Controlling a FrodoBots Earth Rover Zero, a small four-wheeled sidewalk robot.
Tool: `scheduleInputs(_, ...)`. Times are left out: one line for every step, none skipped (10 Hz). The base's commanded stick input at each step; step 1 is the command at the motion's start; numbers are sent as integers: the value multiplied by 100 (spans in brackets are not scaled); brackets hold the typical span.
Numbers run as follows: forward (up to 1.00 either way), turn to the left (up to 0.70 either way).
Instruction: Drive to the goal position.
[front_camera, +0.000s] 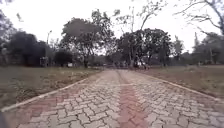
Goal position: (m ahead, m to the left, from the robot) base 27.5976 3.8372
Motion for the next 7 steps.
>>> scheduleInputs(70,0)
scheduleInputs(70,0)
scheduleInputs(70,0)
scheduleInputs(70,0)
scheduleInputs(70,0)
scheduleInputs(70,0)
scheduleInputs(70,0)
